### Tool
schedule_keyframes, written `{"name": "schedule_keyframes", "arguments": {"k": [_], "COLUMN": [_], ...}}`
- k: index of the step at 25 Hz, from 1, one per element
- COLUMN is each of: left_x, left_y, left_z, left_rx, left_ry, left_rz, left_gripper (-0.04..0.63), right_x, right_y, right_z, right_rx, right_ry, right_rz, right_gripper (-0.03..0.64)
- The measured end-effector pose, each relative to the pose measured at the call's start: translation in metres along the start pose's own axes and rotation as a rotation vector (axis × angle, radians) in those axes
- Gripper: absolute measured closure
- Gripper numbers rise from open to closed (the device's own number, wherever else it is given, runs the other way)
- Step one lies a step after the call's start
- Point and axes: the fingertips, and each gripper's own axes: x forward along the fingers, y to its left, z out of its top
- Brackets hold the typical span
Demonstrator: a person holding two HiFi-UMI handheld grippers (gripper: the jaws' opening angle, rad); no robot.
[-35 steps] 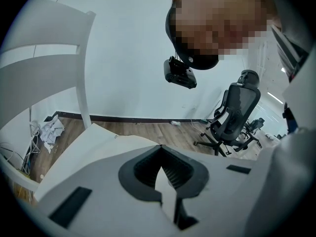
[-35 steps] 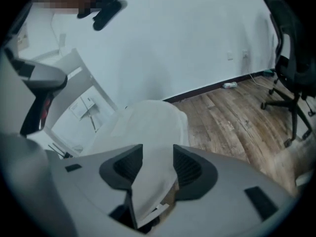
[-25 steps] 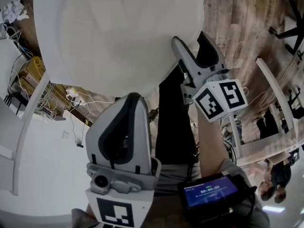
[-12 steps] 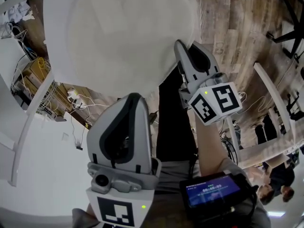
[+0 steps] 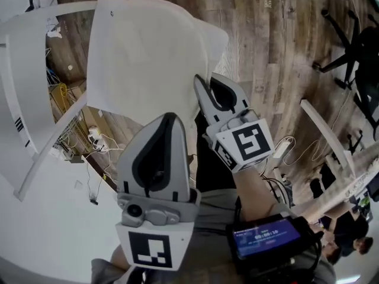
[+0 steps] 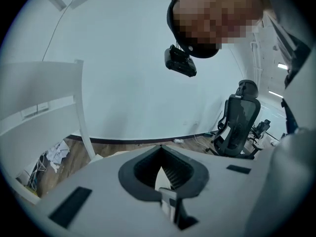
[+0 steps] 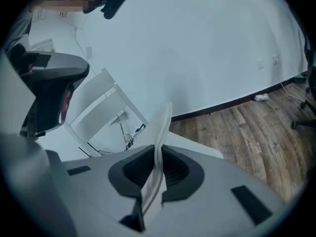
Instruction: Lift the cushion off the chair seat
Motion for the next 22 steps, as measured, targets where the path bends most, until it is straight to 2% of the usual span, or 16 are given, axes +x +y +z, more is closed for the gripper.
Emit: {"name": "schedule_keyframes", "arguments": {"k": [10, 17, 22], "left_x": [-0.051, -0.103, -0.147], "left_y": [0.03, 0.046, 0.036], "left_z": [0.08, 0.144, 0.192], "left_rx": [0.051, 0.076, 0.107], "left_ry": [-0.153, -0.324, -0.433], "left_rz": [0.144, 0.241, 0.252], "left_gripper": [0.589, 0.589, 0.589], "right_x": [-0.019, -0.055, -0.101], "right_y": [0.099, 0.152, 0.184], "right_z": [0.092, 0.169, 0.228], "right_rx": [-0.204, -0.354, -0.416], "right_ry": [-0.055, -0.185, -0.286], "right_rz": [0.117, 0.145, 0.127], "right_gripper": [0.583, 0.588, 0.588]}}
